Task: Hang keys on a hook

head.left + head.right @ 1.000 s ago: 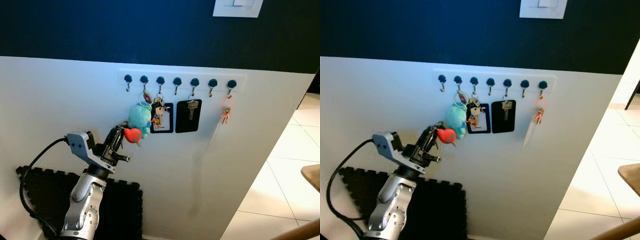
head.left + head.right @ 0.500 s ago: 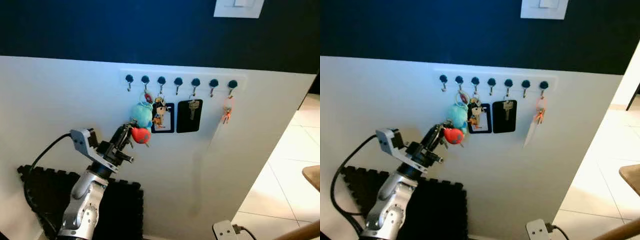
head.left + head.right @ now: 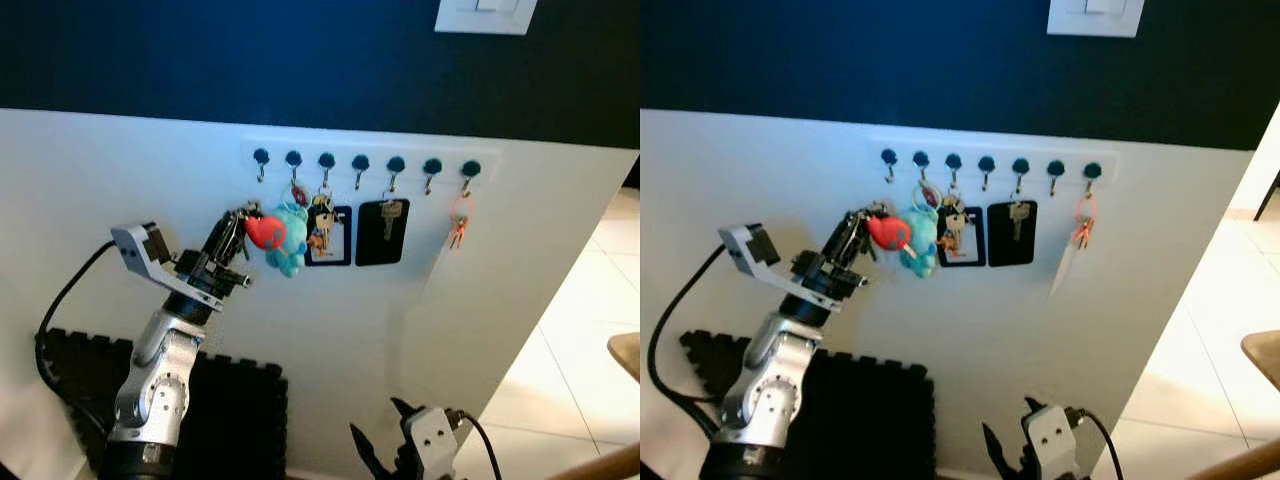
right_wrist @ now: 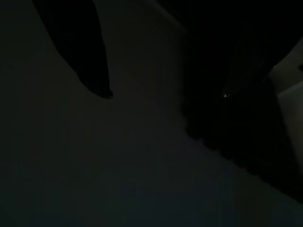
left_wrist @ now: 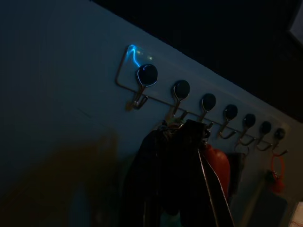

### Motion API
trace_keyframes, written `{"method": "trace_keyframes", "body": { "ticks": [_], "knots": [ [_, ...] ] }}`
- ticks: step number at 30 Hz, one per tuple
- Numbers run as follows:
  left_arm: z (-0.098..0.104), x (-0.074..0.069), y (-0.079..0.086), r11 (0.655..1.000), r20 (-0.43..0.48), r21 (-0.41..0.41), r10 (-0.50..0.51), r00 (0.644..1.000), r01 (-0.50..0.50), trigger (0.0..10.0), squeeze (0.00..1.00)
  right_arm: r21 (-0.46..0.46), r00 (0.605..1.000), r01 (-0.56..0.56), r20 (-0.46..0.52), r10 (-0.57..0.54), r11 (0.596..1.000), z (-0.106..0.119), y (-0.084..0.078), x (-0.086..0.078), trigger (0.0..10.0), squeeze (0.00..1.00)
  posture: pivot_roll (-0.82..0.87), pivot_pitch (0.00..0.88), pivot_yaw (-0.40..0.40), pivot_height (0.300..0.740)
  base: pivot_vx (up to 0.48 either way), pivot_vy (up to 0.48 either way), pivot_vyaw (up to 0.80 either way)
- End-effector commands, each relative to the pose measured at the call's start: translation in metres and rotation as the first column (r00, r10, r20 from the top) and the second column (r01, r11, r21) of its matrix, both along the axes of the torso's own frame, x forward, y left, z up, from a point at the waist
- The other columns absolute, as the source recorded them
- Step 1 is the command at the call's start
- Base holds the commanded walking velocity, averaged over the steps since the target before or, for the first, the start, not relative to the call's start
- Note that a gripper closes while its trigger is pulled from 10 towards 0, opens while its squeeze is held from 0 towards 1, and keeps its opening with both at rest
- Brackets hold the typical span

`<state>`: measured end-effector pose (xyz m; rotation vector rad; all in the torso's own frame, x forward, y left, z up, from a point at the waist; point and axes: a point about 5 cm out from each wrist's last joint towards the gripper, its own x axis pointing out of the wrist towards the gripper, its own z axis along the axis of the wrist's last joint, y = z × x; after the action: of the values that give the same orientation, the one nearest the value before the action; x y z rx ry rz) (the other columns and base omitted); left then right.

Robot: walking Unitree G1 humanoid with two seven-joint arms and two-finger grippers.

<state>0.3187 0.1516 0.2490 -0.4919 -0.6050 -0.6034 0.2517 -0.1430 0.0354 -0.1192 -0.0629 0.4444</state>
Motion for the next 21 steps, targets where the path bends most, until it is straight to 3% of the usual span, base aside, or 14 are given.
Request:
{"method": "trace_keyframes", "body": {
  "ticks": [1, 11, 21],
  "knots": [
    [0.007, 0.001, -0.013, 0.995, 0.006, -0.049, -0.092, 0.996, 0.092, 10.0, 0.00, 0.042, 0.999, -0.003, 0.054, 0.000, 0.999, 0.013, 0.004, 0.004, 10.0, 0.00, 0.05, 0.091, -0.005, 0.740, 0.000, 0.000, 0.00],
    [0.012, 0.002, -0.033, 0.978, 0.009, -0.076, -0.195, 0.981, 0.195, 10.0, 0.00, 0.168, 0.979, -0.052, 0.201, 0.017, 0.984, 0.054, 0.013, 0.019, 10.0, 0.00, 0.05, 0.090, -0.001, 0.740, 0.000, 0.000, 0.00],
    [0.022, 0.009, -0.030, 0.980, 0.039, -0.092, -0.176, 0.984, 0.179, 10.0, 0.00, 0.178, 0.975, -0.065, 0.221, 0.025, 0.982, 0.063, 0.015, 0.022, 10.0, 0.00, 0.05, 0.089, -0.003, 0.740, 0.000, 0.000, 0.00]
  ]
}}
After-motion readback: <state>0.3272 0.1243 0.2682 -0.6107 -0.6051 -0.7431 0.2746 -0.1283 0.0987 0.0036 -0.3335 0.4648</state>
